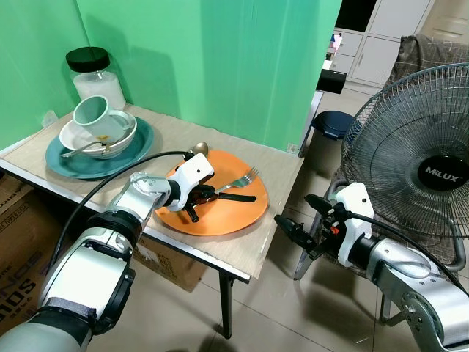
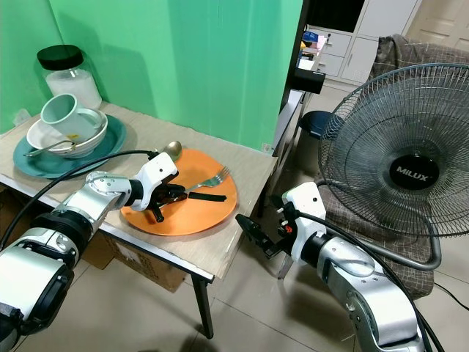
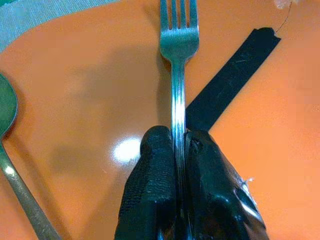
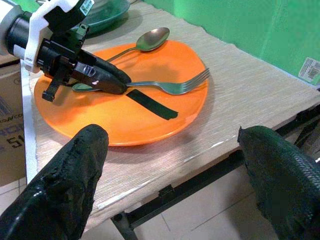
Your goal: Setting the table
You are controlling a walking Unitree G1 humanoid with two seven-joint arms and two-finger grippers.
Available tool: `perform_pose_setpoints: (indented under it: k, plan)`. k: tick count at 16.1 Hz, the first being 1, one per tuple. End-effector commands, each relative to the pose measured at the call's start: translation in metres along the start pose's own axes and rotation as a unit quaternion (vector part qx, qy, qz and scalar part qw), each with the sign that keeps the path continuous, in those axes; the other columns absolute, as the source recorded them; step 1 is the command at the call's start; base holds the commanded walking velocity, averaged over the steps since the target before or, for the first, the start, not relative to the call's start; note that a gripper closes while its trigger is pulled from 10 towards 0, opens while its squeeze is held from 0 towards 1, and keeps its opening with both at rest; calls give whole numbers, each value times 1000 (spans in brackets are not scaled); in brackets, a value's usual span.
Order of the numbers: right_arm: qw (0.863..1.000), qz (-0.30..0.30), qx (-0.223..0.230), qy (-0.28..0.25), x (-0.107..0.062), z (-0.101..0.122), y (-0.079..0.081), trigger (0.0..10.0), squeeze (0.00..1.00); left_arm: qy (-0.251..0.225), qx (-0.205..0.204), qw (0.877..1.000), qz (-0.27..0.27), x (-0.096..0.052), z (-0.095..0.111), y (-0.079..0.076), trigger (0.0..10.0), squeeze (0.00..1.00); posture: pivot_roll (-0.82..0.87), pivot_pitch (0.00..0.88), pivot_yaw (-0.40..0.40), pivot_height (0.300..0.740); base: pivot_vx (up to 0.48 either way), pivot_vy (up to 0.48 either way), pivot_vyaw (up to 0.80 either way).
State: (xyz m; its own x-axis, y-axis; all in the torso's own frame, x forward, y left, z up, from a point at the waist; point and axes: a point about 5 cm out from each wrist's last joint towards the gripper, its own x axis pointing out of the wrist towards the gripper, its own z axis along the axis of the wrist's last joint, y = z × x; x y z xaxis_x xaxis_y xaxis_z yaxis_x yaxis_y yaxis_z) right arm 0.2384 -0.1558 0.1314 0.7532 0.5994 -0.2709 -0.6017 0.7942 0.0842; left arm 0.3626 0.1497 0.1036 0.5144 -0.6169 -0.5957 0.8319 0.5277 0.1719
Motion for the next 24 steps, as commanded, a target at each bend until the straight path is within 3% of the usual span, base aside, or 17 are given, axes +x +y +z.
perform_pose_setpoints:
  k: [1,4,7,8,10,13,15,18,20,22,24]
  plan:
    - [1000,0,-13,-4,1,3,-3,10000,0,14,-3,1000,-3,-1,-5,0,0,0,65,0,-27,740,0,0,0]
    - [1000,-14,-10,-2,2,3,-6,10000,0,4,-3,1000,0,-3,-3,2,0,0,65,0,-25,740,0,0,0]
    - [997,-27,62,-33,-1,9,-8,10000,0,-85,-1,996,9,-11,24,12,0,0,63,0,-21,740,0,0,0]
    - [991,-35,114,-66,-1,14,-6,10000,0,-125,3,992,11,-15,37,14,0,0,63,0,-19,740,0,0,0]
    - [988,-37,125,-82,0,17,-2,10000,0,-169,8,985,13,-20,50,14,0,0,62,0,-19,740,0,0,0]
    - [978,-63,166,-112,2,21,0,10000,0,-254,14,967,9,-28,77,0,0,0,64,0,-18,740,0,0,0]
    - [973,-83,177,-125,-1,25,-3,10000,0,-278,26,960,16,-32,87,-16,0,0,64,0,-17,740,0,0,0]
    - [965,-146,154,-156,-7,33,-11,10000,0,-337,-1,938,85,-37,98,-45,0,0,61,0,-20,740,0,0,0]
    - [959,-188,146,-155,-9,31,-14,10000,0,-360,-44,925,110,-42,97,-55,0,0,65,0,-28,740,0,0,-344]
    - [952,-234,129,-150,-11,30,-19,10000,0,-355,-62,926,116,-43,90,-64,0,0,66,0,-30,740,0,0,-694]
    - [950,-240,120,-160,-11,34,-20,10000,0,-342,-63,930,123,-43,87,-71,0,0,62,0,-28,740,0,0,-741]
